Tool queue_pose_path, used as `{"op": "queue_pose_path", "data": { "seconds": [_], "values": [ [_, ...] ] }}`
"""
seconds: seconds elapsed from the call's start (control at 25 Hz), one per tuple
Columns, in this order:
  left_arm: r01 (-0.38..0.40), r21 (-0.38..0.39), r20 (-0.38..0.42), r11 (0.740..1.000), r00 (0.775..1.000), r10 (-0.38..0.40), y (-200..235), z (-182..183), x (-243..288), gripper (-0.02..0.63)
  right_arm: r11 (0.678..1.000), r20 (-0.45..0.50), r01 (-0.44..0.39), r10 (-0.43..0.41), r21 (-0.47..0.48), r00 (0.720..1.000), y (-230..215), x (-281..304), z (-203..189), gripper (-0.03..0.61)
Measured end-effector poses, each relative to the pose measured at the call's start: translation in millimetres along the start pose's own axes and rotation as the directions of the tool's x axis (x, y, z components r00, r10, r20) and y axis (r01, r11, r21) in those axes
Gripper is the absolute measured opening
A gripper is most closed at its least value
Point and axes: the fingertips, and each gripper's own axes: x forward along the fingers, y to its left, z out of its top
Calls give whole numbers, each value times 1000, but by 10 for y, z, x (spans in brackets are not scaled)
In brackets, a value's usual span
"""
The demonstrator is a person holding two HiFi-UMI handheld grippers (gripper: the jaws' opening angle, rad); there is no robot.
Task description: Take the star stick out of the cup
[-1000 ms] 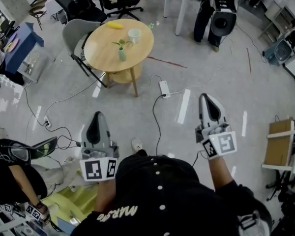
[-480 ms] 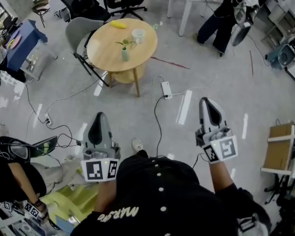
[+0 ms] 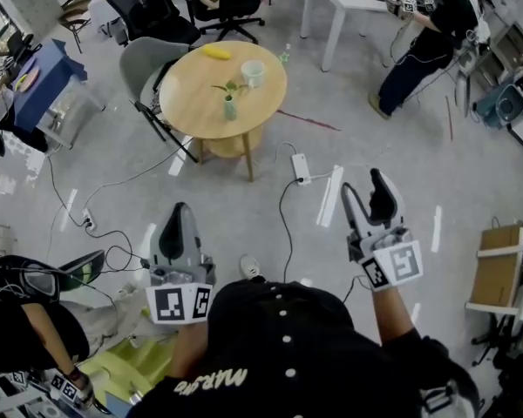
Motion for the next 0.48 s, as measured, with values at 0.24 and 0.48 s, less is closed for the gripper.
{"op": "queue_pose_path", "data": {
  "seconds": [0.24,0.48],
  "values": [
    [25,-4,9,1000,1000,-25,356,-19,251,3,1000,-1,30,-30,-9,1000,97,383,-49,253],
    [61,0,7,998,998,-61,697,-54,460,3,998,-11,67,-67,-13,998,193,679,-126,252]
  ]
}}
